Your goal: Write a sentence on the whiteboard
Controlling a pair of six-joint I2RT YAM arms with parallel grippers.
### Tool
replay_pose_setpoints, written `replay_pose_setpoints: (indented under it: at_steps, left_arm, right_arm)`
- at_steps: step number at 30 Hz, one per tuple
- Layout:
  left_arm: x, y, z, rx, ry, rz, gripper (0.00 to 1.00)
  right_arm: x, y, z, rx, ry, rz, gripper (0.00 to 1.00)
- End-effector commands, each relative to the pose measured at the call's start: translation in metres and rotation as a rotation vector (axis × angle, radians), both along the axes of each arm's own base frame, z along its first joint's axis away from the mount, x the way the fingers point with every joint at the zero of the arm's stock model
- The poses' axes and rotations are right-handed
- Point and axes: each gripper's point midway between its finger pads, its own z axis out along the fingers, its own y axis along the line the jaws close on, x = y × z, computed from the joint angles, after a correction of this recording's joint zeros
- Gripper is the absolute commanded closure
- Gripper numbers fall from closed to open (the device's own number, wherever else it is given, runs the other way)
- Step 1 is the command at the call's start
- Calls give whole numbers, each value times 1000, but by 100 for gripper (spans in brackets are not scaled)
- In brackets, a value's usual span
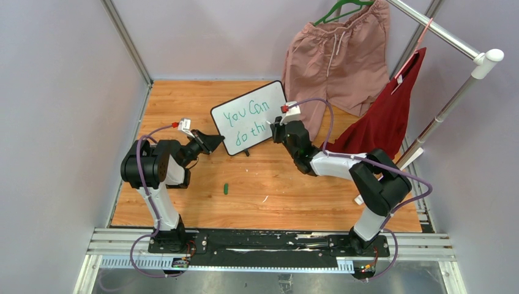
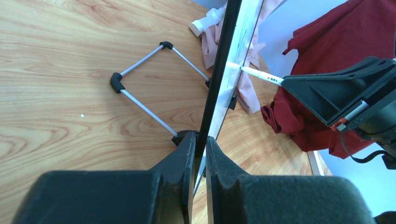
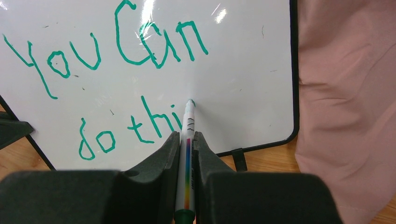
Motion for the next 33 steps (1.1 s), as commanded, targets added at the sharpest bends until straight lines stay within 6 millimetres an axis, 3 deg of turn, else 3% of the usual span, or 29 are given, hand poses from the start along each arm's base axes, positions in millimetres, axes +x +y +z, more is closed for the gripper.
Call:
replay_pose_setpoints:
  at_steps: [1,18,33]
  left_arm:
    - [0,0,-2,18,-24,6,100]
    - [0,0,-2,18,-24,8,100]
    - [0,0,-2,18,-24,6,100]
  right_arm:
    - [-2,15,3,13,-9,37,100]
    - [-16,9,-17,-12,23,31,100]
    - [-3,-13,-12,-16,11,-46,100]
